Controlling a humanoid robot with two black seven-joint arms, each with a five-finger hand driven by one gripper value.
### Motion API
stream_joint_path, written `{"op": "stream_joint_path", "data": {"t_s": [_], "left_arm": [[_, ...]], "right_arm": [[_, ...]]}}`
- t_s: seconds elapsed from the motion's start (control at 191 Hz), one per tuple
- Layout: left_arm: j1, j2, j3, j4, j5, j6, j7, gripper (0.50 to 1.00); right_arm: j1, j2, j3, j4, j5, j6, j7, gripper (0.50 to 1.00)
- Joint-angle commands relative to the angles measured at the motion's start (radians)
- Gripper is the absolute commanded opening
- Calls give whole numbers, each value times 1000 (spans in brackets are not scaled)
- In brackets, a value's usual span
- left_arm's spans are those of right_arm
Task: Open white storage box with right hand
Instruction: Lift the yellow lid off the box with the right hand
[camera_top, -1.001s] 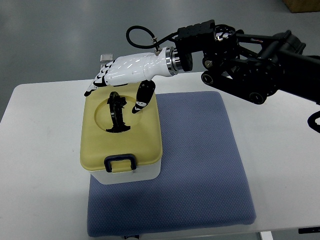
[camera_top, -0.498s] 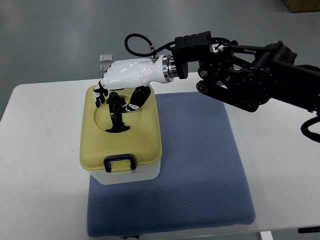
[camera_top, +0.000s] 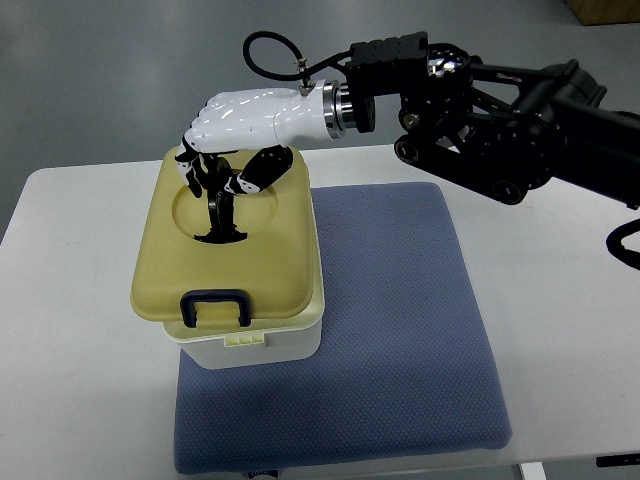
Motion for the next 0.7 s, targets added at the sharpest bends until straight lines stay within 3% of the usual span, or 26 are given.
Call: {"op": "stream_joint_path", "data": {"t_s": [0.0,0.052,0.058,0.225,0.524,0.697], "left_arm": [[-1,0,0,-1,0,0,0,1000],[-1,0,0,-1,0,0,0,1000],[1,0,0,1,0,0,0,1000],[-1,0,2,-1,0,0,0,1000],[-1,0,3,-1,1,0,0,1000],[-1,0,8,-8,1,0,1,1000]], "right_arm": [[41,-43,8,25,33,29,0,500],[41,-43,8,25,33,29,0,500],[62,-79,8,37,47,41,14,500],[68,-215,4,49,49,69,65,500],[-17,-505,-20,57,37,92,65,500],[-107,-574,-45,40,24,76,65,500]]}}
